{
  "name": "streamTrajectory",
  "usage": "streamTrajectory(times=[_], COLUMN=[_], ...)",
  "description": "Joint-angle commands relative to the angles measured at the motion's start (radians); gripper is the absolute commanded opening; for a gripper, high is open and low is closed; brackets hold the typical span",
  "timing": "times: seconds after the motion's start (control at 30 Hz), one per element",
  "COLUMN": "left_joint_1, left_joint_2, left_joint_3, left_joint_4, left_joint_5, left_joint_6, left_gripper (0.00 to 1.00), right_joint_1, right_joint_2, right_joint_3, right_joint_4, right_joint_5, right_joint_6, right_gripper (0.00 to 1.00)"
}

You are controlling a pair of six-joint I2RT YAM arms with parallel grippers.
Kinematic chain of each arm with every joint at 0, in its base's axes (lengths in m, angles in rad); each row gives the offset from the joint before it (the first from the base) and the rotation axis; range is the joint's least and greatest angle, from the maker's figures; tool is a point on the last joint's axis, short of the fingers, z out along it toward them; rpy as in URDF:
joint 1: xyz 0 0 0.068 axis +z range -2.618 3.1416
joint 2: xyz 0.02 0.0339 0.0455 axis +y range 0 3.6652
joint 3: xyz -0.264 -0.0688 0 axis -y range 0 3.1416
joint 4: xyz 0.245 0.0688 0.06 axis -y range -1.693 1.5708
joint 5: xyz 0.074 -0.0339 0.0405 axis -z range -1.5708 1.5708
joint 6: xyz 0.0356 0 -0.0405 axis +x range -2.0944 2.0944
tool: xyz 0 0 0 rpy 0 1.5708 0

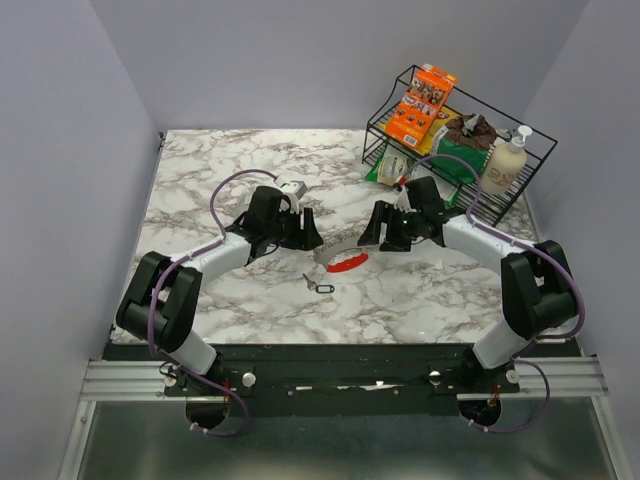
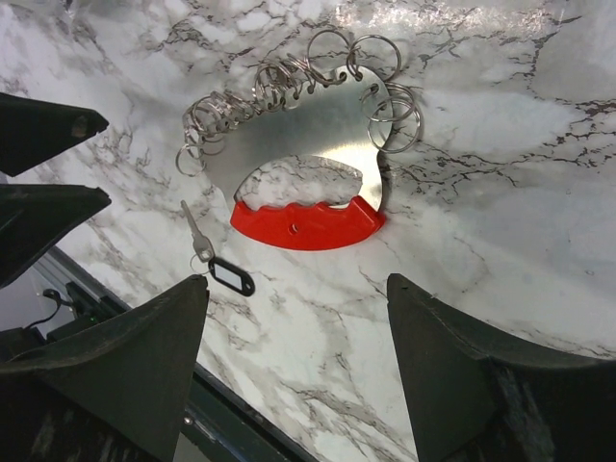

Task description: Put the keys on the keyring

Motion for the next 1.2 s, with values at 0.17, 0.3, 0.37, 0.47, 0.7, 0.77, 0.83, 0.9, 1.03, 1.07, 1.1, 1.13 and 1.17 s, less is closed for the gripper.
streamTrajectory(times=[0.17, 0.3, 0.37, 0.47, 0.7, 0.77, 0.83, 0.9, 1.03, 1.07, 1.1, 1.13, 1.17], left_joint_1=[0.002, -0.001, -0.002, -0.005, -0.014, -0.017, -0.025, -0.034, -0.05, -0.05, -0.053, -0.057, -0.06], left_joint_2=[0.049, 0.121, 0.169, 0.22, 0.299, 0.318, 0.329, 0.332, 0.333, 0.332, 0.33, 0.323, 0.318], left_joint_3=[0.036, 0.096, 0.139, 0.182, 0.234, 0.236, 0.231, 0.219, 0.19, 0.177, 0.17, 0.163, 0.148], left_joint_4=[0.031, 0.013, 0.004, -0.01, -0.021, -0.021, -0.019, -0.013, 0.004, 0.005, 0.008, 0.013, 0.016], left_joint_5=[0.03, 0.047, 0.055, 0.062, 0.076, 0.085, 0.09, 0.093, 0.104, 0.104, 0.11, 0.113, 0.116], left_joint_6=[-0.005, -0.004, 0.002, 0.005, 0.005, 0.003, 0.002, -0.001, -0.017, -0.021, -0.032, -0.038, -0.044], left_gripper=[0.68, 0.66, 0.65, 0.65, 0.64, 0.64, 0.64, 0.63, 0.63, 0.63, 0.62, 0.62, 0.62], right_joint_1=[-0.003, -0.003, -0.003, -0.003, -0.005, -0.005, -0.005, -0.005, -0.003, -0.005, -0.005, -0.003, -0.005], right_joint_2=[0.077, 0.086, 0.088, 0.091, 0.149, 0.166, 0.174, 0.181, 0.203, 0.207, 0.223, 0.232, 0.24], right_joint_3=[0.025, -0.028, -0.045, -0.085, -0.185, -0.194, -0.189, -0.176, -0.133, -0.122, -0.108, -0.081, -0.064], right_joint_4=[0.042, 0.078, 0.109, 0.16, 0.364, 0.407, 0.413, 0.413, 0.411, 0.411, 0.411, 0.408, 0.407], right_joint_5=[-0.047, -0.066, -0.067, -0.07, -0.144, -0.147, -0.147, -0.144, -0.15, -0.15, -0.156, -0.159, -0.164], right_joint_6=[0.035, 0.09, 0.127, 0.182, 0.334, 0.364, 0.369, 0.369, 0.369, 0.369, 0.368, 0.363, 0.36], right_gripper=[0.82, 0.82, 0.82, 0.82, 0.81, 0.81, 0.81, 0.81, 0.81, 0.81, 0.81, 0.81, 0.81])
